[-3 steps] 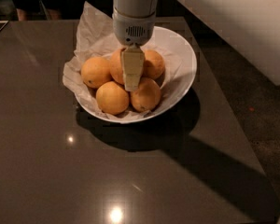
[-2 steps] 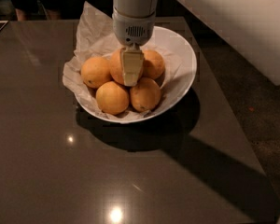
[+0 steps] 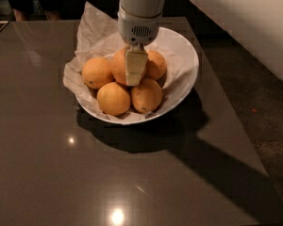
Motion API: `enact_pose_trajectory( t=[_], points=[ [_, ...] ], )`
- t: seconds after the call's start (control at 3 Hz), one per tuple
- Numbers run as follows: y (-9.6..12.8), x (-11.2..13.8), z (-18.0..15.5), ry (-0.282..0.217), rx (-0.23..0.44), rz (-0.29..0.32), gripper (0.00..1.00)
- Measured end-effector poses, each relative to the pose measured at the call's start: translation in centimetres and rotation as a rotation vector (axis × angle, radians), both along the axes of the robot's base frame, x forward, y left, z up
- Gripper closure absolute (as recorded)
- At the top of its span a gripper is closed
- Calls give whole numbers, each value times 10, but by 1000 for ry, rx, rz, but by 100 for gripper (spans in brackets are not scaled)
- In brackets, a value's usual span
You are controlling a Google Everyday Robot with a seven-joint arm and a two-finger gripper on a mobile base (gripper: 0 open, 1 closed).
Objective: Pick orange from white bowl
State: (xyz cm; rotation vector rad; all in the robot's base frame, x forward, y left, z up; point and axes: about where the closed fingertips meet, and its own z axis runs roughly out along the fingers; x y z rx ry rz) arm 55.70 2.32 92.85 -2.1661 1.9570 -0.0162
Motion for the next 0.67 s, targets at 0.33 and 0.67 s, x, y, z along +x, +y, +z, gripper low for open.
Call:
enact_pose_trajectory(
  t=[0.33,0.67],
  points=[
    [-6,-24,24,-68,104,8,100],
    [-15,-55,56,-150,230,25,100]
  ],
)
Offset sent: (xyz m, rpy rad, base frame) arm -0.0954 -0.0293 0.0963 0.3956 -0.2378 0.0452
